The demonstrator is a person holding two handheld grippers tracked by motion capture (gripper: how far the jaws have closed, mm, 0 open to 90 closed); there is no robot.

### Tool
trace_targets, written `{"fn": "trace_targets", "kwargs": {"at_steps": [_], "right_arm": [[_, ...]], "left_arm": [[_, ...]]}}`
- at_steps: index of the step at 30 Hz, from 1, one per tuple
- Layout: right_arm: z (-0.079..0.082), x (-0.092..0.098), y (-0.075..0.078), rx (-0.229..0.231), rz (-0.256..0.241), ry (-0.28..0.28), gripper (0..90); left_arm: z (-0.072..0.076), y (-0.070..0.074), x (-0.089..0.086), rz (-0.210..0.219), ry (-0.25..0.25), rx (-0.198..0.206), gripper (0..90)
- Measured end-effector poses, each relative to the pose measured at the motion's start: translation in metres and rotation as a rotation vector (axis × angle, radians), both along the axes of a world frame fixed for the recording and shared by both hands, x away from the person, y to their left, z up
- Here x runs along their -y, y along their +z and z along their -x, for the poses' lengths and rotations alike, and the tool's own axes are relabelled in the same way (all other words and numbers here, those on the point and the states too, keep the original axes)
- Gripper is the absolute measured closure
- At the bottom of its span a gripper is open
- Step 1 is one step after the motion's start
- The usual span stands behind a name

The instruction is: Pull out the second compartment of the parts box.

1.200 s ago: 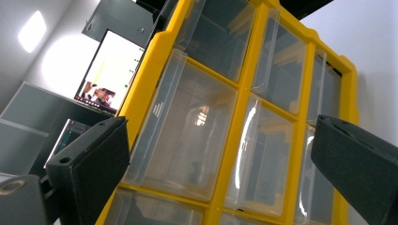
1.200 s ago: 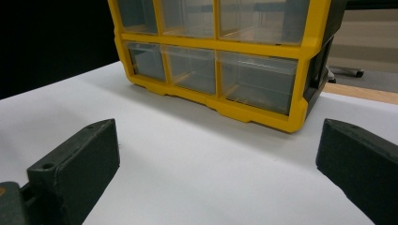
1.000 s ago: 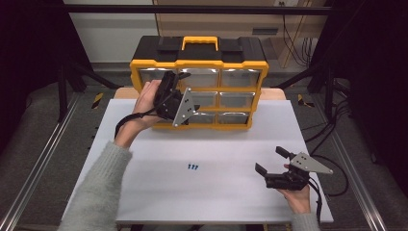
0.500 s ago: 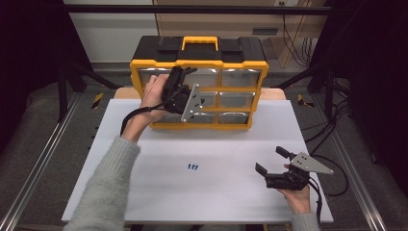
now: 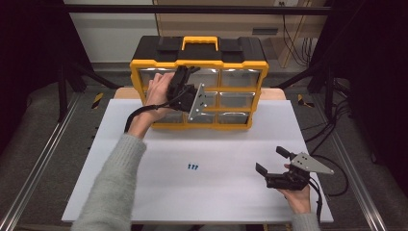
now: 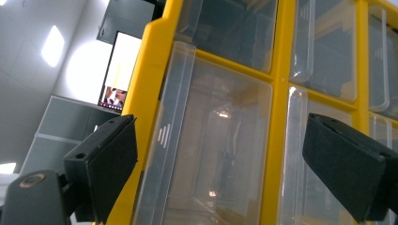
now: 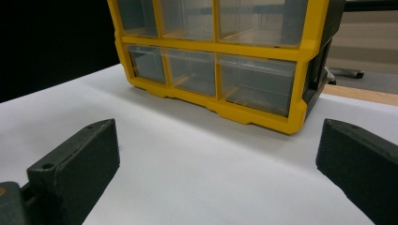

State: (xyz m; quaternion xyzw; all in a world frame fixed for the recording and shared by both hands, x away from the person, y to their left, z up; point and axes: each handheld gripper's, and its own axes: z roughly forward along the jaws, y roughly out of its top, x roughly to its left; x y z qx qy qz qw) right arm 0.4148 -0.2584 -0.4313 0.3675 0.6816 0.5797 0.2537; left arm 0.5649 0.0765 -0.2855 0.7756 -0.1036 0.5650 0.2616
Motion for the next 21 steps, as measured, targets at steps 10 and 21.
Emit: {"fn": "trace_targets", "kwargs": {"at_steps": [10, 21], "right_arm": [[-0.0002, 0.0002, -0.0001, 0.002, 0.001, 0.000, 0.5], [0.0003, 0.0002, 0.0004, -0.003, -0.003, 0.001, 0.5]], "left_arm": [[-0.0052, -0.0047, 0.0019, -0.029, 0.019, 0.034, 14.1], [-0.0068, -0.0042, 0.0021, -0.018, 0.010, 0.048, 20.0]]}}
